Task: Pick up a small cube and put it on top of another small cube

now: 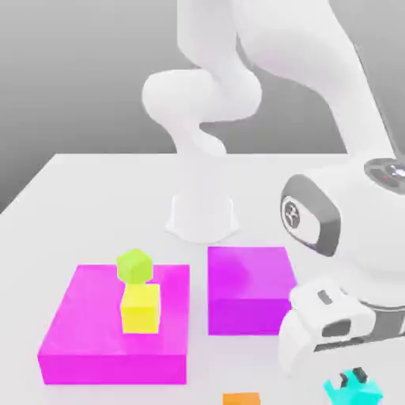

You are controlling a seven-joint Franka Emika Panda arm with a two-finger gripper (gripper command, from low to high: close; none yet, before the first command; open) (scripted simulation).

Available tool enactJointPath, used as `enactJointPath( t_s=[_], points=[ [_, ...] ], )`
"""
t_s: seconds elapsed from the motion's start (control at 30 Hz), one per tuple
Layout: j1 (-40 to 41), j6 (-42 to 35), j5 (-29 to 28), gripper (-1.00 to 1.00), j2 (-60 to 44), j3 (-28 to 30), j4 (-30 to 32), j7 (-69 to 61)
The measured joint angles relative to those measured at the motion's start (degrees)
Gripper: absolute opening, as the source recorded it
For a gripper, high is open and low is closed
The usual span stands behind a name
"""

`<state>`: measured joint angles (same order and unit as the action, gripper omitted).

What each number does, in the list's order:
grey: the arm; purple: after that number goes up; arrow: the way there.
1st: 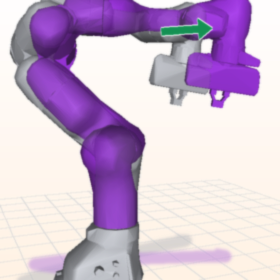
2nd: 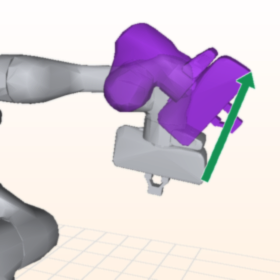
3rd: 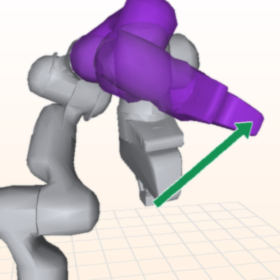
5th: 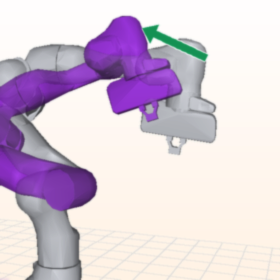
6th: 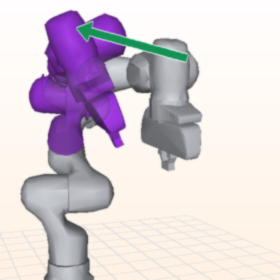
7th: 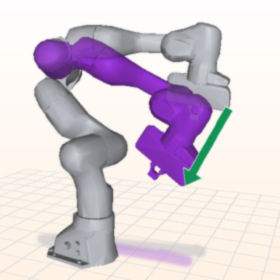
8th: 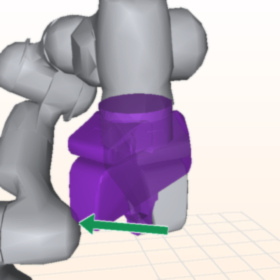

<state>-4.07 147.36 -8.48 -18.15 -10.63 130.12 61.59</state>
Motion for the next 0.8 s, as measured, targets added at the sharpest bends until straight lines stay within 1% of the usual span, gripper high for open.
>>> enactJointPath(
  t_s=[0.17,0.33,0.47,0.53,0.63,0.67,0.8],
  points=[
    [4.65,-2.58,3.19,-1.0,10.17,4.27,7.42,2.49],
    [11.23,-5.06,5.65,-1.0,20.38,8.34,14.89,5.6],
    [14.51,-6.9,7.41,-1.0,28.57,11.09,20.89,8.25],
    [15.67,-5.52,7.87,-1.0,29.47,12.09,23.03,9.1],
    [16.18,0.78,8.14,-1.0,24.74,12.2,24.61,9.28],
    [16.18,2.97,8.25,1.0,22.97,12.24,25.0,9.21],
    [16.07,2.98,8.26,1.0,22.97,12.24,25.0,9.21]
  ],
)
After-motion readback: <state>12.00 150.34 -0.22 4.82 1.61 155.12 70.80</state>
